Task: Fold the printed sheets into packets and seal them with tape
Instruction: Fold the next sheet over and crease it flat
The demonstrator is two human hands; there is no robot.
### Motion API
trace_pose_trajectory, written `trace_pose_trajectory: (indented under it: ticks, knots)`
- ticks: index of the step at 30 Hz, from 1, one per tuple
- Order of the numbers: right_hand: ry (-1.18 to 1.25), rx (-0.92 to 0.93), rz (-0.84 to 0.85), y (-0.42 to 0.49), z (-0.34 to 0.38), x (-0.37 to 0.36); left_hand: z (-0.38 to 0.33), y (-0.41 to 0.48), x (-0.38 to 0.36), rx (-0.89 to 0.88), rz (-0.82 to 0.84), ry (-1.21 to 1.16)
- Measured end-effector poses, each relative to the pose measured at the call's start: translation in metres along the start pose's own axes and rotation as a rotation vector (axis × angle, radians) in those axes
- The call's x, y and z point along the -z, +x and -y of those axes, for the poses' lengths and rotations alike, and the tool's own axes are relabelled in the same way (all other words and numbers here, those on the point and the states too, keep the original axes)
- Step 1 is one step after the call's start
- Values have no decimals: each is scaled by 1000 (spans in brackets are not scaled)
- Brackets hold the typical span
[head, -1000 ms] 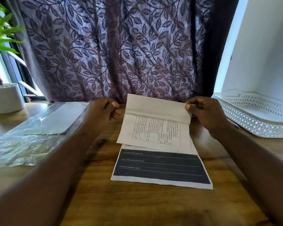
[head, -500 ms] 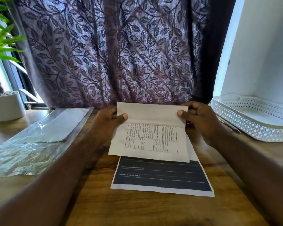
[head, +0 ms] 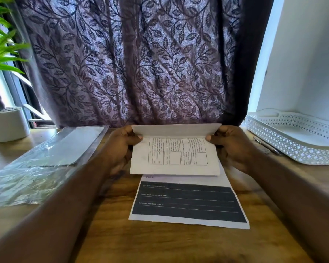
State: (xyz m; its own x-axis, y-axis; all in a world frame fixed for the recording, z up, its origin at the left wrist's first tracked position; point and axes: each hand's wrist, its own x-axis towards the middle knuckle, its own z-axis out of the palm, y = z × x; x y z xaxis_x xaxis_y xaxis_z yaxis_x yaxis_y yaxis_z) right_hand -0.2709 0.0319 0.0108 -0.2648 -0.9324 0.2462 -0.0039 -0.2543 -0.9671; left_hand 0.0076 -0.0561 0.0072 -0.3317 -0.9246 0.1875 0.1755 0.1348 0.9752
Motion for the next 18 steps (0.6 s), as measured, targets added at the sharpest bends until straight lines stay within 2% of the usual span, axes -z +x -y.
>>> trace_pose_trajectory:
  ticks: [4, 8, 10, 13, 18]
  knots:
    - [14, -11, 24, 1, 1, 2, -2, 0, 4, -2, 39, -32]
    - [34, -36, 46, 2, 1, 4, -4, -3, 3, 70, 74, -198]
    - [72, -66, 71, 3, 0, 6, -5, -6, 2, 77, 90, -207]
    - [87, -68, 81, 3, 1, 8, -2, -4, 2, 19, 56, -14]
    - [-194, 56, 46, 1, -2, 6, 5, 3, 8, -173, -18, 367]
